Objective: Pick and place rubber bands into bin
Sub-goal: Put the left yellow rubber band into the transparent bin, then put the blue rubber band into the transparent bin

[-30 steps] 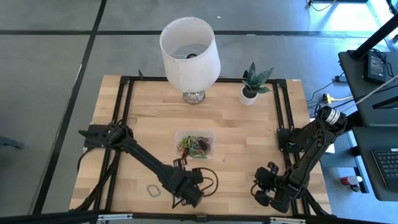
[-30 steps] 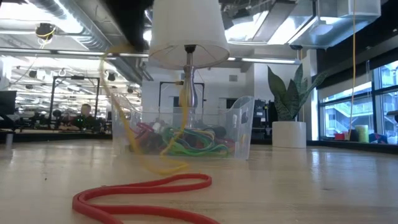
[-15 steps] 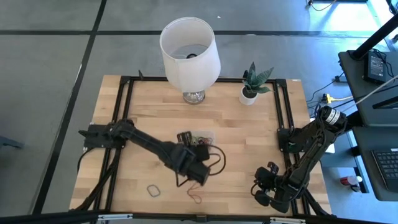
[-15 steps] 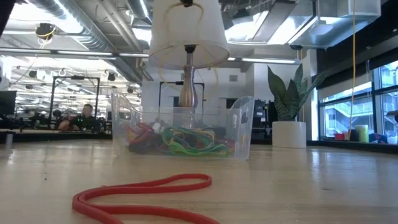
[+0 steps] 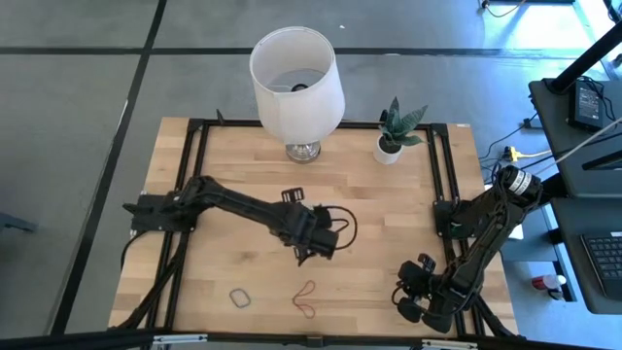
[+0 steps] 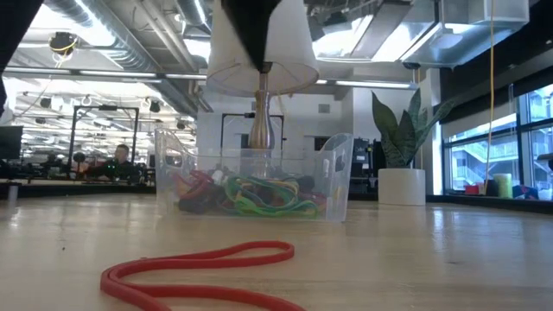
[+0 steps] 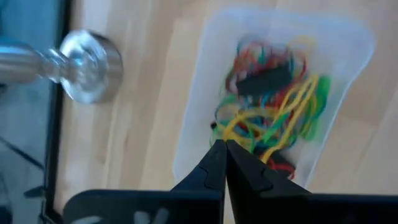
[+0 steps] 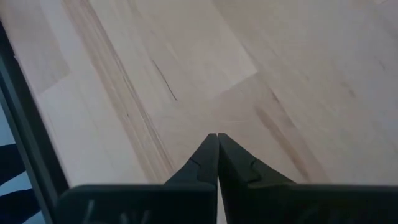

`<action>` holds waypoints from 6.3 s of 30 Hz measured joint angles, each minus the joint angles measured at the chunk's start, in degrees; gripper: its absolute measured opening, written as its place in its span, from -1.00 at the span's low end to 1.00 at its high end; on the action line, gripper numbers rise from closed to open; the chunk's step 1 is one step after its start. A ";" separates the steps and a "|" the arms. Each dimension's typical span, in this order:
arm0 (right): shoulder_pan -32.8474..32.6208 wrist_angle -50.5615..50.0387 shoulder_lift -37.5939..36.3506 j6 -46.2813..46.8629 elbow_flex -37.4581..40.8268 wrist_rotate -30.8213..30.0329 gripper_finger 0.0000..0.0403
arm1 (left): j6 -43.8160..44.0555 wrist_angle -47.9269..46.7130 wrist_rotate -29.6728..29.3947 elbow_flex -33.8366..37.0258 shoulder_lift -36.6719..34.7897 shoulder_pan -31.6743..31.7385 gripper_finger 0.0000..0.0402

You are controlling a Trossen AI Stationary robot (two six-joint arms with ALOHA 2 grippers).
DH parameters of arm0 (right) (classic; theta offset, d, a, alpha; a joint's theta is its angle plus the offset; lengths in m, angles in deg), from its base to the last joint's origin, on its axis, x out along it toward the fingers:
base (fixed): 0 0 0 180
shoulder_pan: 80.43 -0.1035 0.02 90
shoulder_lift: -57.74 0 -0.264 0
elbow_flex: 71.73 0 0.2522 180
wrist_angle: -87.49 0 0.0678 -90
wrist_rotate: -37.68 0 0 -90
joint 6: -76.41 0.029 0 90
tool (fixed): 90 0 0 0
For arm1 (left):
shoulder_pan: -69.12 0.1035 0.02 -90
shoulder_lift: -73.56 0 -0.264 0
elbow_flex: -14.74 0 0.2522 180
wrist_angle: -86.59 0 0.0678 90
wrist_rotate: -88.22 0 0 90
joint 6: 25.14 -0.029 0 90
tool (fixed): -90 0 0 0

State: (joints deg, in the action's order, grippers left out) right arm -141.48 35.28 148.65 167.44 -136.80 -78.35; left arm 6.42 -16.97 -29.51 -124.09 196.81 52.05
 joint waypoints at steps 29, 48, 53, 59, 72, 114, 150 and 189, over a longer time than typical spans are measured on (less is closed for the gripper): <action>0.02 1.91 0.00 -0.04 0.00 -4.53 -0.98 | -2.23 16.98 15.30 19.82 0.02 6.23 -0.45; 0.30 4.40 0.00 0.00 0.00 -4.42 -0.98 | 1.56 17.07 10.71 11.19 -8.07 -2.86 -0.71; 0.41 4.69 0.00 1.32 -0.23 -4.39 -0.98 | -4.06 20.81 11.39 11.20 -8.35 -6.39 -0.98; 1.15 -4.66 0.00 2.88 -6.13 -3.42 -0.99 | -8.30 26.88 10.76 14.86 -9.72 -9.01 -0.99; 6.50 -10.68 4.01 3.19 -15.17 0.22 -1.00 | -4.24 56.69 10.70 54.15 -35.39 -11.01 -0.99; 10.53 11.87 5.51 -5.61 -6.43 3.68 -1.00 | 11.77 67.41 24.35 80.81 -32.22 -30.95 -0.28; 9.60 19.94 -14.73 -20.63 16.00 3.64 -1.00 | 17.27 35.10 6.64 43.58 -28.19 -20.16 -0.99; 2.16 20.90 -14.67 -10.23 16.02 -0.03 -1.00 | 13.23 47.58 20.20 51.97 -12.19 -25.02 -0.56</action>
State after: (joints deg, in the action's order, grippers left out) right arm -139.32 56.18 133.99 157.21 -120.78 -78.38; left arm 19.65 30.61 -9.31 -72.12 184.62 27.03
